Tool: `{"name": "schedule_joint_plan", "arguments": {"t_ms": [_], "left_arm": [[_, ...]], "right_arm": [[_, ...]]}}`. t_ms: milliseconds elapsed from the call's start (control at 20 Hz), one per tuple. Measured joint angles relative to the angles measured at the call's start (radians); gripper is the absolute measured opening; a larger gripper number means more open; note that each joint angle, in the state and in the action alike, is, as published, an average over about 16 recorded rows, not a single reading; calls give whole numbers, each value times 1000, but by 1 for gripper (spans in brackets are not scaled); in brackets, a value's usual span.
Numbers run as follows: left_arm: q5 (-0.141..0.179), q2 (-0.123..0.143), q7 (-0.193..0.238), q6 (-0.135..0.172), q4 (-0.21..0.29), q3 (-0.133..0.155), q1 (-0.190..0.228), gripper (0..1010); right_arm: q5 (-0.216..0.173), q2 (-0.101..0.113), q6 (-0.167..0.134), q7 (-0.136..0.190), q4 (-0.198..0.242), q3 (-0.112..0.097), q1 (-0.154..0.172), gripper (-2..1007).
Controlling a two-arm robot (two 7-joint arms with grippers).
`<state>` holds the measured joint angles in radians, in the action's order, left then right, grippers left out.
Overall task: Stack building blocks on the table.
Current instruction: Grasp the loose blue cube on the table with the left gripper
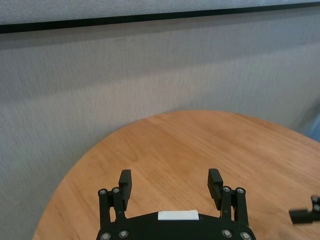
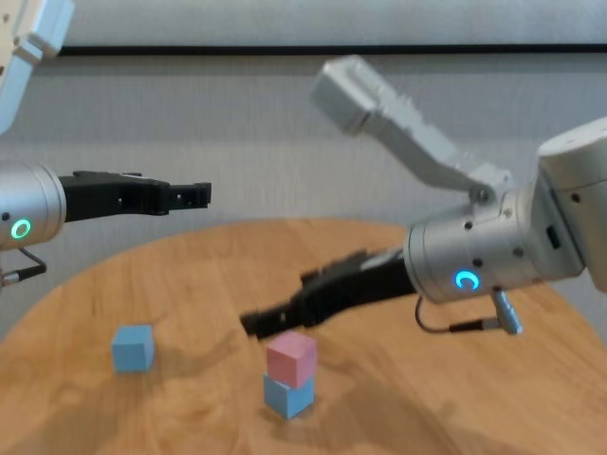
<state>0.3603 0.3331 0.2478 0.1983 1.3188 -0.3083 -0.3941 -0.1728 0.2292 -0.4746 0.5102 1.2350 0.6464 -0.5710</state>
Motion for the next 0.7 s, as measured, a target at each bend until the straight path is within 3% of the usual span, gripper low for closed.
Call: {"name": "schedule_joint_plan", "arguments": {"t_ms": [400, 700], "left_arm": [[0, 0, 0, 0, 0, 0, 0, 999], [0, 0, 0, 0, 0, 0, 0, 999]], "right_arm": [[25, 31, 159, -108, 71, -75, 62, 1001], [65, 61, 277, -204, 81, -144, 101, 1001]]}}
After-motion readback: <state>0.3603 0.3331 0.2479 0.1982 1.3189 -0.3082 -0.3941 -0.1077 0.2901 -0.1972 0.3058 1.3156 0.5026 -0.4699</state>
